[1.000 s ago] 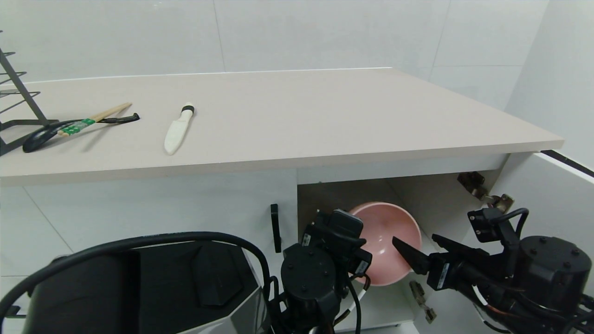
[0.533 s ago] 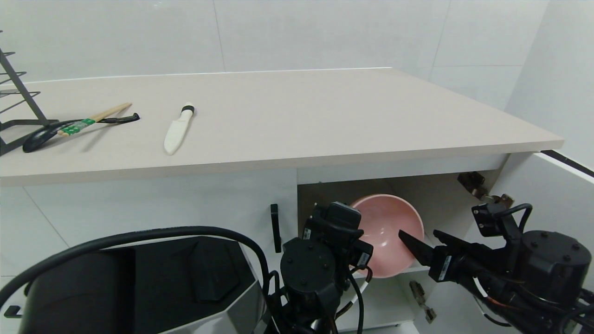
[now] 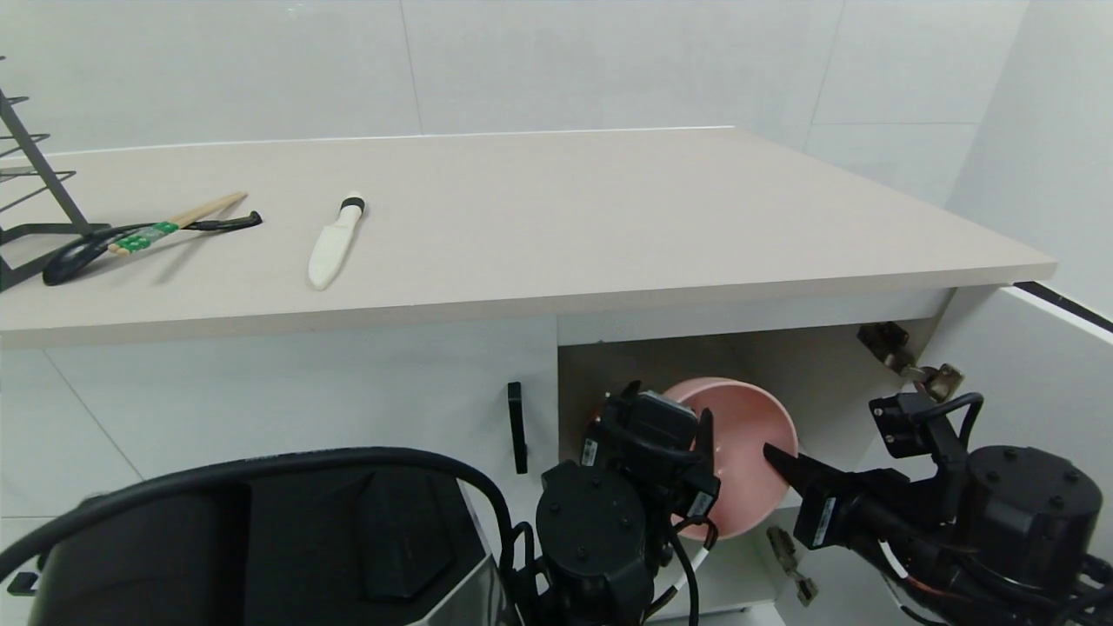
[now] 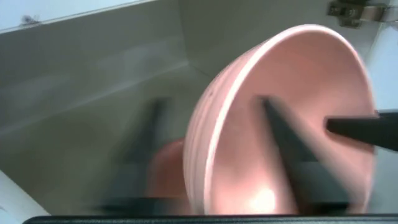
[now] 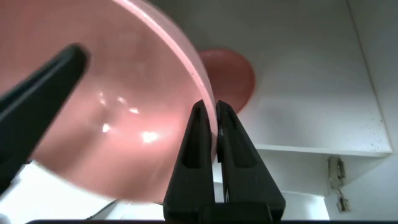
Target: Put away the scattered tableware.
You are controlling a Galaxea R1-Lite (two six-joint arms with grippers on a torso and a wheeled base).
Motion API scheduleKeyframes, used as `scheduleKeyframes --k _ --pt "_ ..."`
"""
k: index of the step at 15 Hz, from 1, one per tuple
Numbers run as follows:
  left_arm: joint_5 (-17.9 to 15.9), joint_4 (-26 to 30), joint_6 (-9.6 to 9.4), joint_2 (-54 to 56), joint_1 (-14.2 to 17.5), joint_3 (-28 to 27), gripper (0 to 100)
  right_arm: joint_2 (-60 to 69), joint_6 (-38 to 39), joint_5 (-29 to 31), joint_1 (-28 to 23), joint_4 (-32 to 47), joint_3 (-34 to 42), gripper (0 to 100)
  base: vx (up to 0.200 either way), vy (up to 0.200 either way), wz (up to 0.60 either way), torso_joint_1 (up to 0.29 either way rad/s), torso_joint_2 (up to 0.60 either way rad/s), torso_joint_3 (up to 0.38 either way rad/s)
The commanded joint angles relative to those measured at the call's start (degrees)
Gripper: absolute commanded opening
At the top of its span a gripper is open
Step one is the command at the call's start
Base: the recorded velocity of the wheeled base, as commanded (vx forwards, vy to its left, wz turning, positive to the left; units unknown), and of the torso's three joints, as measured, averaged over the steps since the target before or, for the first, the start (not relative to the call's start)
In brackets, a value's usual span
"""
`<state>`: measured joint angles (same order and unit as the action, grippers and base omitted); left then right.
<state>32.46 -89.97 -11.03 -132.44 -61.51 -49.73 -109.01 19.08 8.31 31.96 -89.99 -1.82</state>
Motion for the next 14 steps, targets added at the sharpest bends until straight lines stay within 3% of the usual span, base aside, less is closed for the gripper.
scheduleKeyframes --k 1,5,6,7,9,10,11,12,14 --pt "0.1 0.0 -0.13 1.4 -0.4 1.0 100 -1.3 0.0 0.0 -0.9 0.0 0.0 0 0.000 0.000 0.00 0.000 0.00 0.000" --pt "-0.1 0.0 0.31 8.4 -3.1 8.0 100 -3.9 0.0 0.0 -2.8 0.0 -0.2 0 0.000 0.000 0.00 0.000 0.00 0.000" --pt "-1.6 0.0 0.31 11.9 -3.2 12.3 100 -6.0 0.1 0.1 -3.9 0.0 -0.3 0 0.000 0.000 0.00 0.000 0.00 0.000" --pt "-4.2 0.0 0.31 14.1 -3.1 15.8 100 -7.4 0.1 0.1 -4.8 0.0 -0.4 0 0.000 0.000 0.00 0.000 0.00 0.000" --pt "-13.7 0.0 -0.31 20.6 -1.0 25.8 100 -9.6 0.1 0.1 -6.3 0.0 -1.1 0 0.000 0.000 0.00 0.000 0.00 0.000" --pt "-17.1 0.0 -1.01 22.5 0.8 28.7 100 -9.8 0.1 0.1 -6.5 0.0 -1.2 0 0.000 0.000 0.00 0.000 0.00 0.000" --pt "-21.3 0.0 -3.03 24.4 3.1 32.3 100 -9.6 -0.1 0.1 -6.4 0.0 -1.0 0 0.000 0.000 0.00 0.000 0.00 0.000" --pt "-24.6 0.0 -4.52 25.8 4.6 34.7 100 -9.3 -0.6 0.1 -6.3 0.0 -0.8 0 0.000 0.000 0.00 0.000 0.00 0.000" --pt "-30.4 0.0 -5.23 28.6 7.0 36.8 100 -9.0 -0.7 2.2 -6.3 0.0 0.1 0 0.000 0.000 0.00 0.000 0.00 0.000"
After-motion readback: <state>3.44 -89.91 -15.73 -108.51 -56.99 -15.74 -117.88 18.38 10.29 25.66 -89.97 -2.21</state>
